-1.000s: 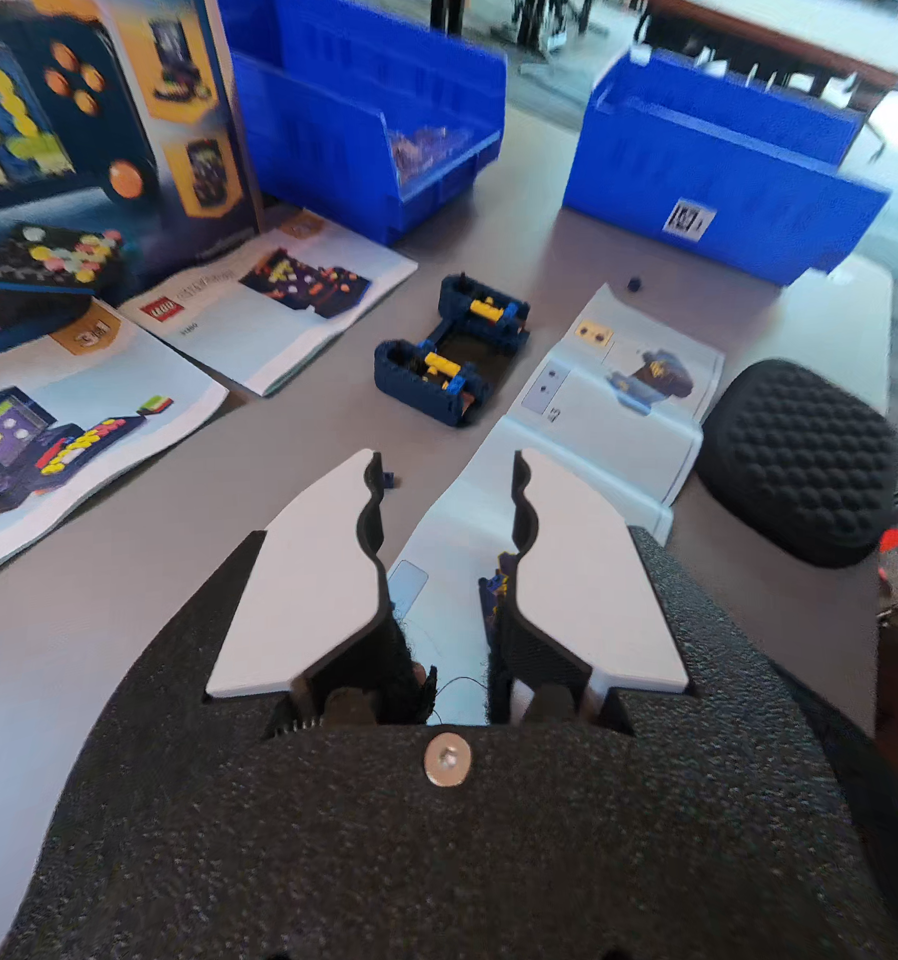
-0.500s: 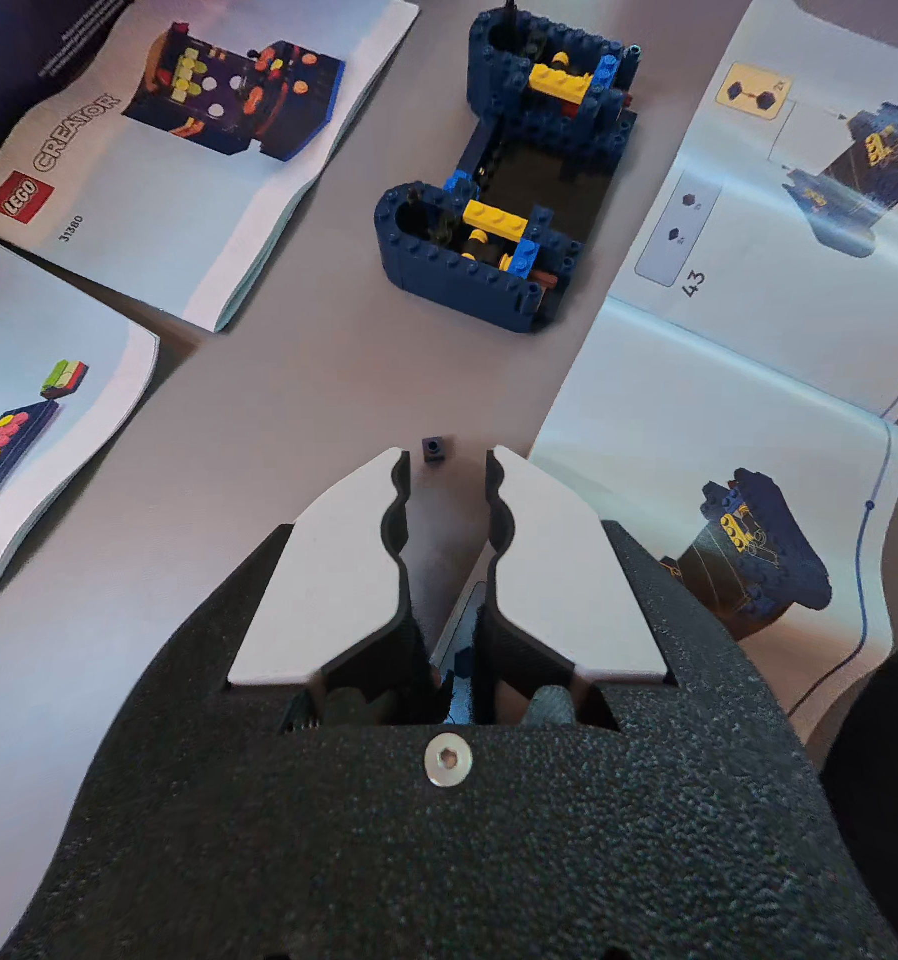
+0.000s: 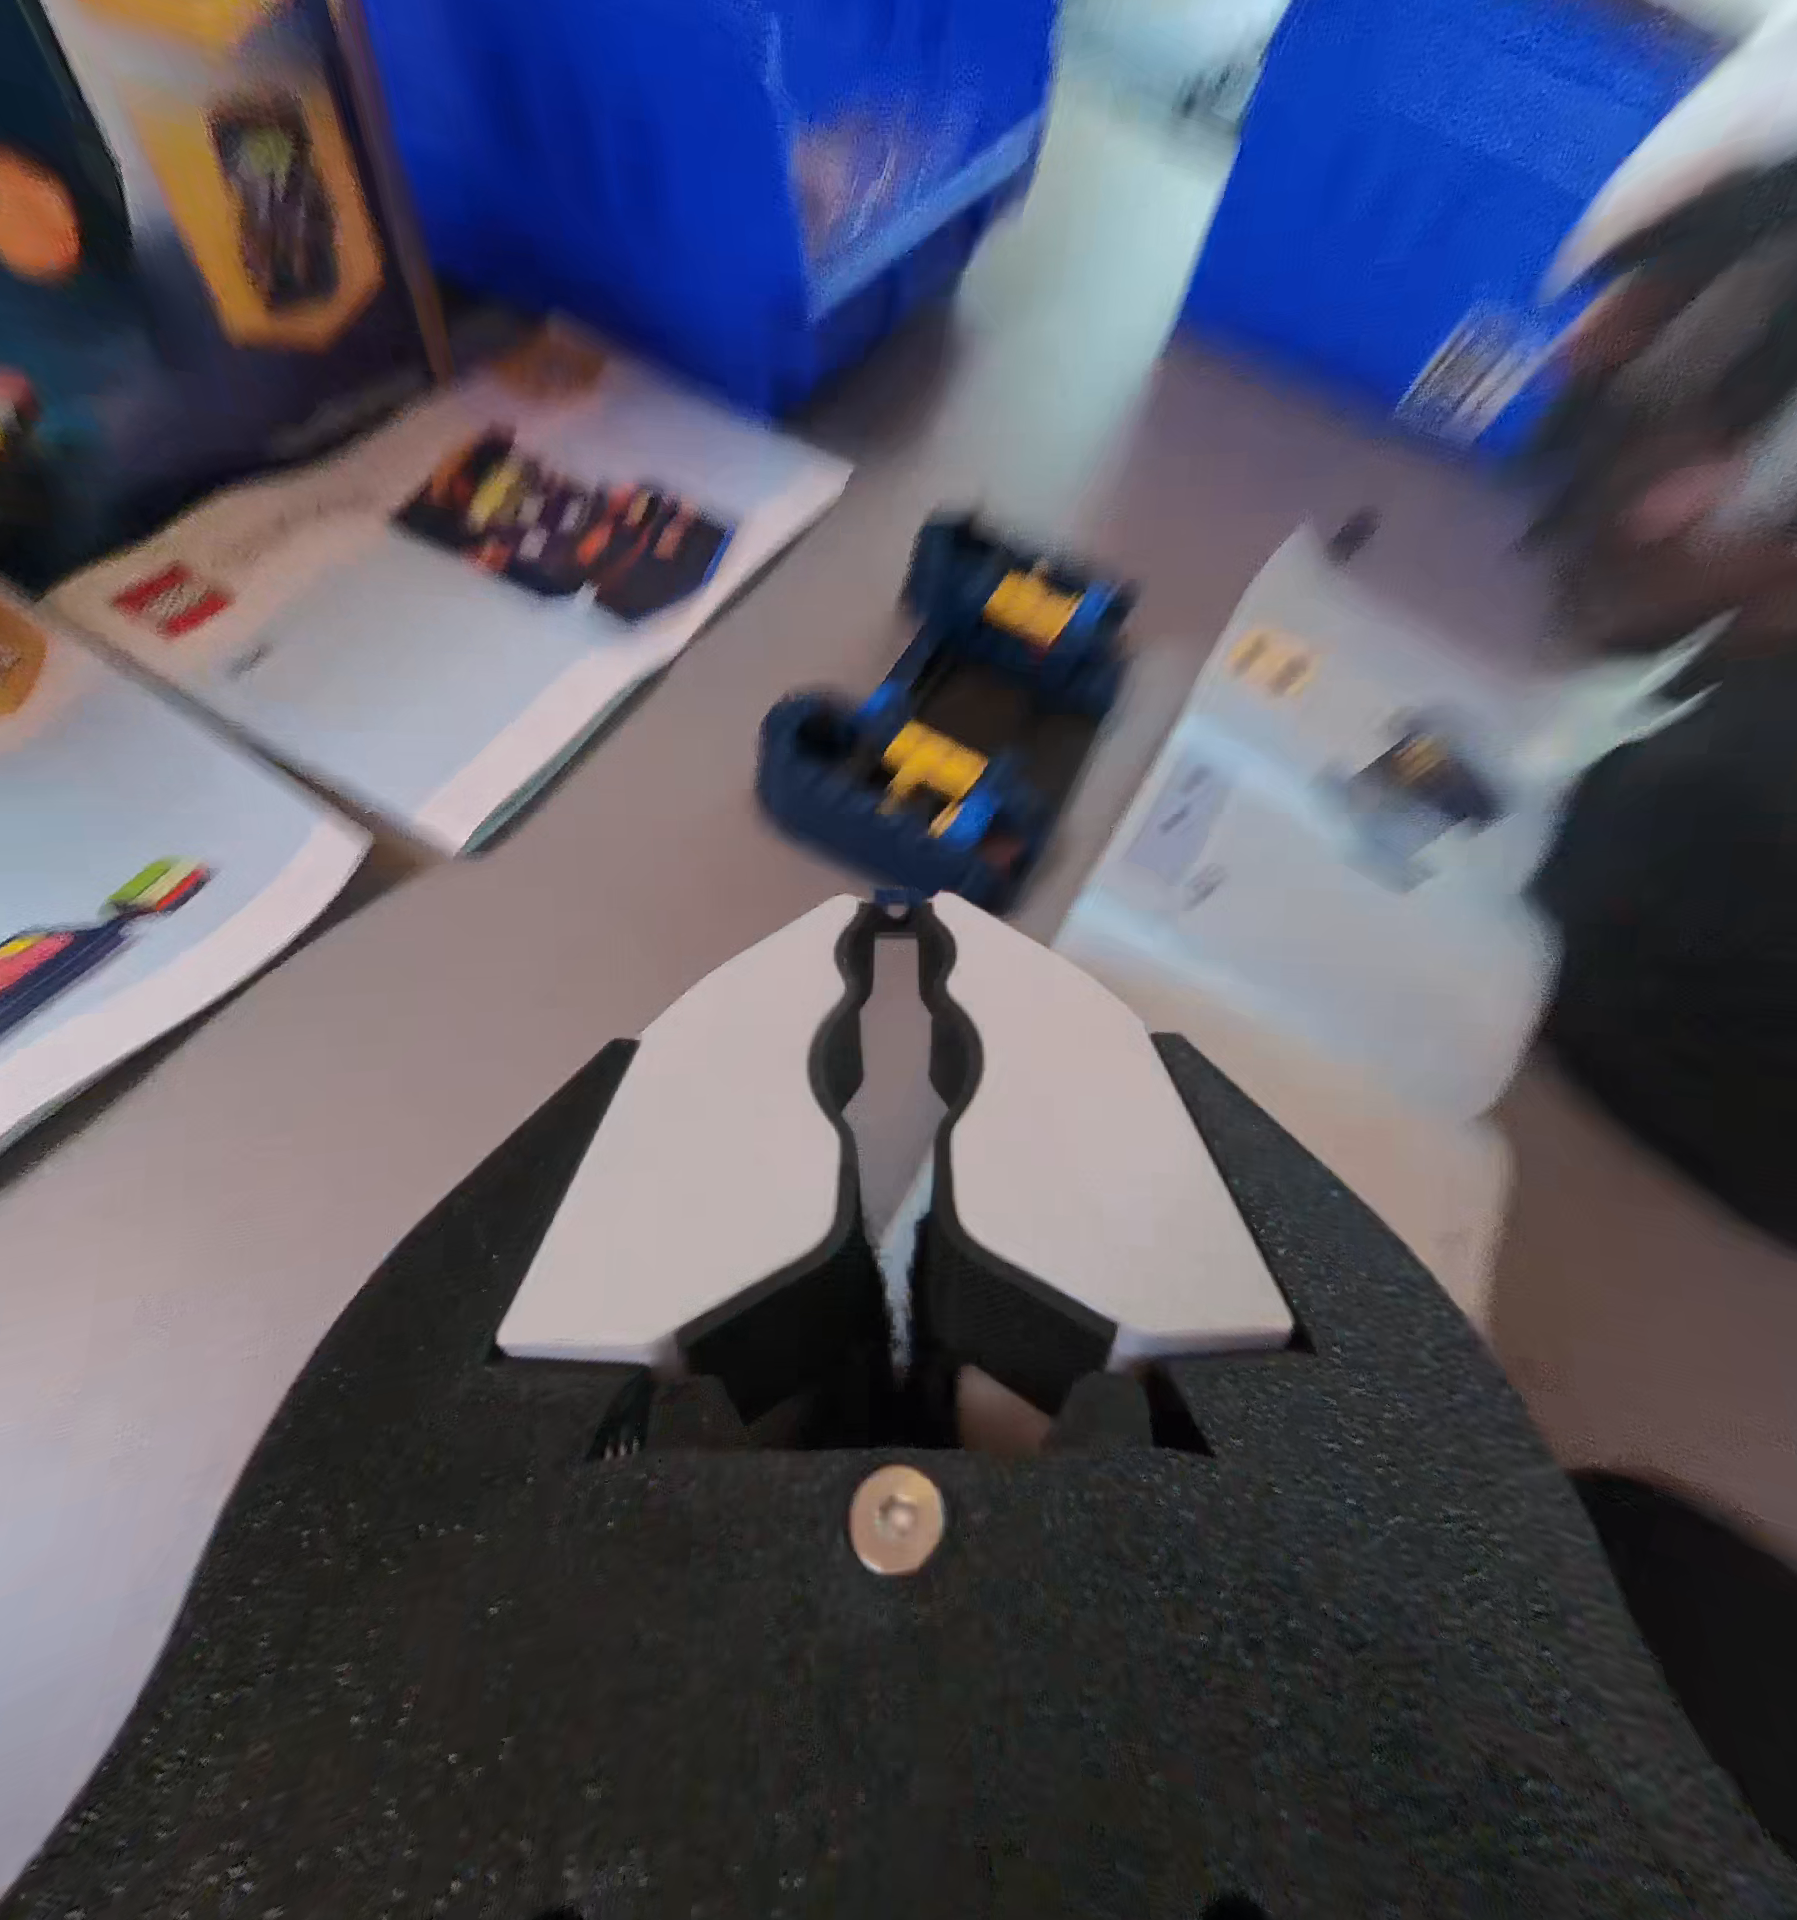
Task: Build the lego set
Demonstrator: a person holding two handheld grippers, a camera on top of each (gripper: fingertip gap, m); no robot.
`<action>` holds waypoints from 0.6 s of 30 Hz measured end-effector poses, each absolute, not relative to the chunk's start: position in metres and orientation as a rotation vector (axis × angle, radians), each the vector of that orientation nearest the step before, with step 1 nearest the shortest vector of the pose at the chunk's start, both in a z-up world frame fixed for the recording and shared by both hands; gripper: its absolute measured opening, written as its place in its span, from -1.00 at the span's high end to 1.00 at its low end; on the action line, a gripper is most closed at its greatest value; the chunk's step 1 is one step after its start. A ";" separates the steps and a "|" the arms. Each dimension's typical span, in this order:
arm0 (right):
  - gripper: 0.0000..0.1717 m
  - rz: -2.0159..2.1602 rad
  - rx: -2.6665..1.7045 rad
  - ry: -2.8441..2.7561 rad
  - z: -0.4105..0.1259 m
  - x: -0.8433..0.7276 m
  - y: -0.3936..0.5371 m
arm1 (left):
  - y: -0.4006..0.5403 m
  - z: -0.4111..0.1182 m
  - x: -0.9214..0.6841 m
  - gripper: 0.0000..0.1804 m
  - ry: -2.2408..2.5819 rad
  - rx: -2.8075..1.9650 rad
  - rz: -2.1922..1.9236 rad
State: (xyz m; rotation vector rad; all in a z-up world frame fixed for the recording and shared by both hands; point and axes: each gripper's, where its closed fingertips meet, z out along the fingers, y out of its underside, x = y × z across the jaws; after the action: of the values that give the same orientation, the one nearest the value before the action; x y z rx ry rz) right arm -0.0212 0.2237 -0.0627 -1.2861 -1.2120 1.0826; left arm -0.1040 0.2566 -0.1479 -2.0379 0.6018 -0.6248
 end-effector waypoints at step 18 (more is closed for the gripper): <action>0.76 0.891 -0.721 -1.250 -0.036 -0.009 0.173 | 0.182 -0.033 -0.021 0.92 0.271 -1.285 -1.762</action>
State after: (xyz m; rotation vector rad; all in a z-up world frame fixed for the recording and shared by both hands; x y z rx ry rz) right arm -0.0093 0.1727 -0.0361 -0.7207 -1.2500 0.8907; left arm -0.0206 0.1821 -0.0326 -1.2847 0.2707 -1.7623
